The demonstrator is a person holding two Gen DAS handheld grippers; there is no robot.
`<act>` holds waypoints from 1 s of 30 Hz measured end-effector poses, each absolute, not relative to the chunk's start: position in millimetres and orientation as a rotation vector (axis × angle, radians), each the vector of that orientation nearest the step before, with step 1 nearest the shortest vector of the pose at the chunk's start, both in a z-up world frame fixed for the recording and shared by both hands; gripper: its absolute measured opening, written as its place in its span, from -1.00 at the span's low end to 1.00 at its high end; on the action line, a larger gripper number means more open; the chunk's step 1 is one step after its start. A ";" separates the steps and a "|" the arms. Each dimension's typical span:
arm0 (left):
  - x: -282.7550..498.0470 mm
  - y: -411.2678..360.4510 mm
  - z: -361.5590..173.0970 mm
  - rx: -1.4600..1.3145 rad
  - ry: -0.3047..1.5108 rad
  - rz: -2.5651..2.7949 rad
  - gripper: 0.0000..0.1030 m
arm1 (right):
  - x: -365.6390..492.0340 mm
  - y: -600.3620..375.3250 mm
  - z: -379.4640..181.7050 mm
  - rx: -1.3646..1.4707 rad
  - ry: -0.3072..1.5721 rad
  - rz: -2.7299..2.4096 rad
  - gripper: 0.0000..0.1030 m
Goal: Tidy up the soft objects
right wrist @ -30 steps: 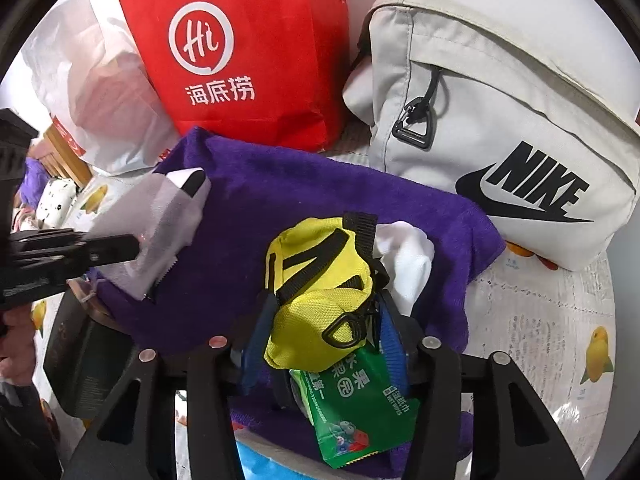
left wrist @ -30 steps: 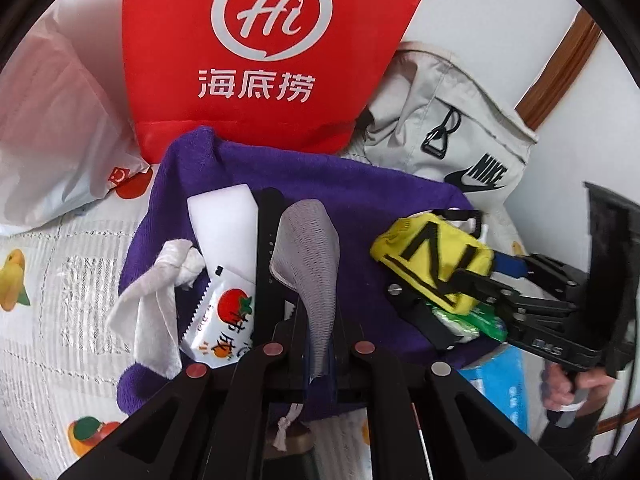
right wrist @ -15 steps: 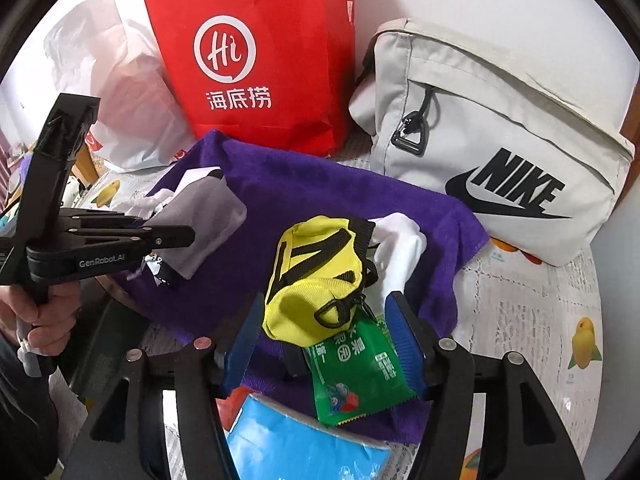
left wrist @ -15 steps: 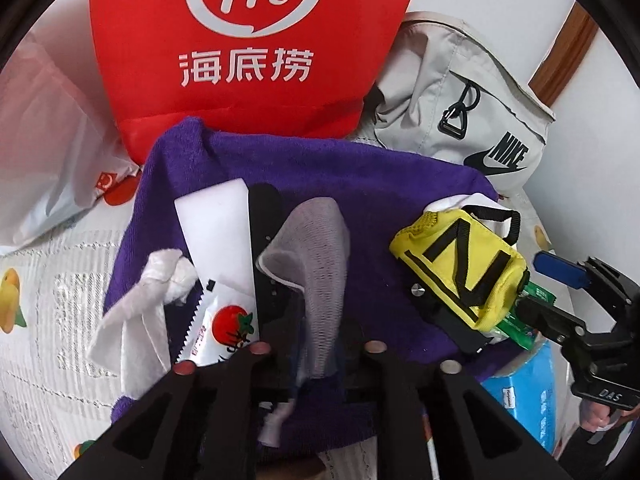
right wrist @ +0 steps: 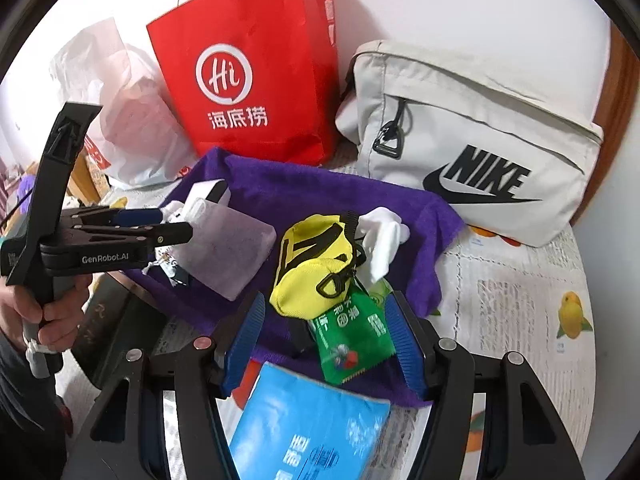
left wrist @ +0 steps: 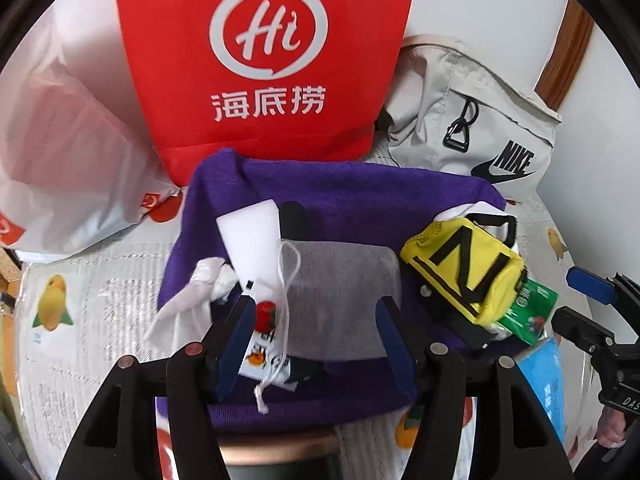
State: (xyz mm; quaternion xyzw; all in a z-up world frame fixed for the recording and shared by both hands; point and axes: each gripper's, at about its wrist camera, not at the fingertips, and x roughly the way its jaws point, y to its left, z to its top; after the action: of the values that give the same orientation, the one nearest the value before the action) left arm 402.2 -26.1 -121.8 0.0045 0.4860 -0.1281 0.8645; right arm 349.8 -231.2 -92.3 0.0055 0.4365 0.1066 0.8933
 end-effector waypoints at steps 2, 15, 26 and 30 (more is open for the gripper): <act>390.8 -24.0 -113.1 0.014 1.005 -0.254 0.23 | 340.6 -232.5 -86.0 0.031 0.897 0.211 0.24; 289.1 -13.5 -71.4 0.053 0.946 -0.154 0.62 | 261.5 -225.1 -50.5 0.058 0.864 0.155 0.56; 181.1 -7.2 -26.0 0.055 0.817 -0.122 0.86 | 174.5 -213.3 -30.8 0.041 0.825 0.090 0.79; 147.2 -5.2 -19.8 0.043 0.789 -0.121 0.87 | 150.0 -214.2 -33.1 0.088 0.850 0.085 0.82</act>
State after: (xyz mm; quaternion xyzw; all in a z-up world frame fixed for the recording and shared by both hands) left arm 147.2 -5.2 -19.8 0.0208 0.3840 -0.0590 0.9212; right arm 150.0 -214.2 -33.1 0.0428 0.4121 0.0411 0.9092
